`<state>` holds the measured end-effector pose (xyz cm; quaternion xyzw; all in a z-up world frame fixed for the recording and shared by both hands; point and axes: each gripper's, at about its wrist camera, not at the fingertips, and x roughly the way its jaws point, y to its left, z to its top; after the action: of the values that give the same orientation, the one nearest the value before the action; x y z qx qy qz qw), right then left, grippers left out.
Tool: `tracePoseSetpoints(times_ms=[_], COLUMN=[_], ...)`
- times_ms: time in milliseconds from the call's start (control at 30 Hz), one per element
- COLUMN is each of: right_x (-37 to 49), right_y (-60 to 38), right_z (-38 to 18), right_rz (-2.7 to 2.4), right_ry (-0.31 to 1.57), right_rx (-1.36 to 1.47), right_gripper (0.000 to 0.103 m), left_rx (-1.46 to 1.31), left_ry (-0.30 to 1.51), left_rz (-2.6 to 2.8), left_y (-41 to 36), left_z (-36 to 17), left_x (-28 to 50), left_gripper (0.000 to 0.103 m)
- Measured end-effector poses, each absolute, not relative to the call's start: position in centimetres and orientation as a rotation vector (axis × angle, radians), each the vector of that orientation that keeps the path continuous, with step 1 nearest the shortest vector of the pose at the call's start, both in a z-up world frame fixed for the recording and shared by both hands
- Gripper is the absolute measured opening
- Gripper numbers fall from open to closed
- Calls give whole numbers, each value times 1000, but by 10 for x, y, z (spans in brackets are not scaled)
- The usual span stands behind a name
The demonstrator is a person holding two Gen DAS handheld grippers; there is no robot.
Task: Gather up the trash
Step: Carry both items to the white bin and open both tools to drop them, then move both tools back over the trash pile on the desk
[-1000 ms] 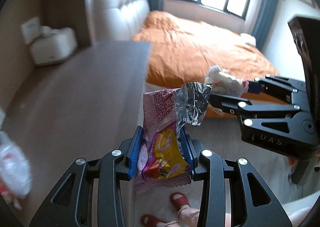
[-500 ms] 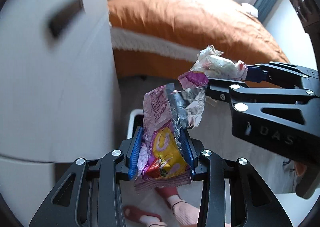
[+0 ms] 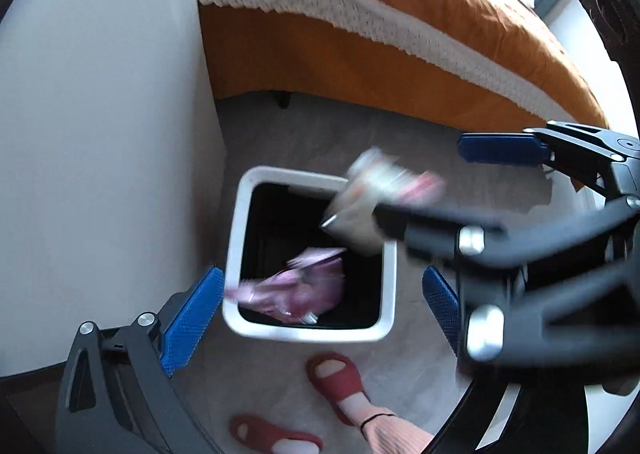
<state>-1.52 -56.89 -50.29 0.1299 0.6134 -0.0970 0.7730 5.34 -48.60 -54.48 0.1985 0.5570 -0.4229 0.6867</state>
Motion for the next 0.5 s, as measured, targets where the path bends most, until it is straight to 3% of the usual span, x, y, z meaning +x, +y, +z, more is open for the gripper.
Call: tracePoseSetpoints(times_ms=[67, 500], right_x=[-17, -20], right_y=[-565, -562], right_z=[-508, -486], right_rz=[-218, -251], right_ry=[1333, 1289], right_rx=[276, 262], right_gripper=[98, 98], left_rx=[457, 472], left_ry=[1252, 1197], left_rz=[-942, -937], left_y=[-486, -485], left_z=[-551, -535], left_x=[52, 53], left_gripper=[98, 98])
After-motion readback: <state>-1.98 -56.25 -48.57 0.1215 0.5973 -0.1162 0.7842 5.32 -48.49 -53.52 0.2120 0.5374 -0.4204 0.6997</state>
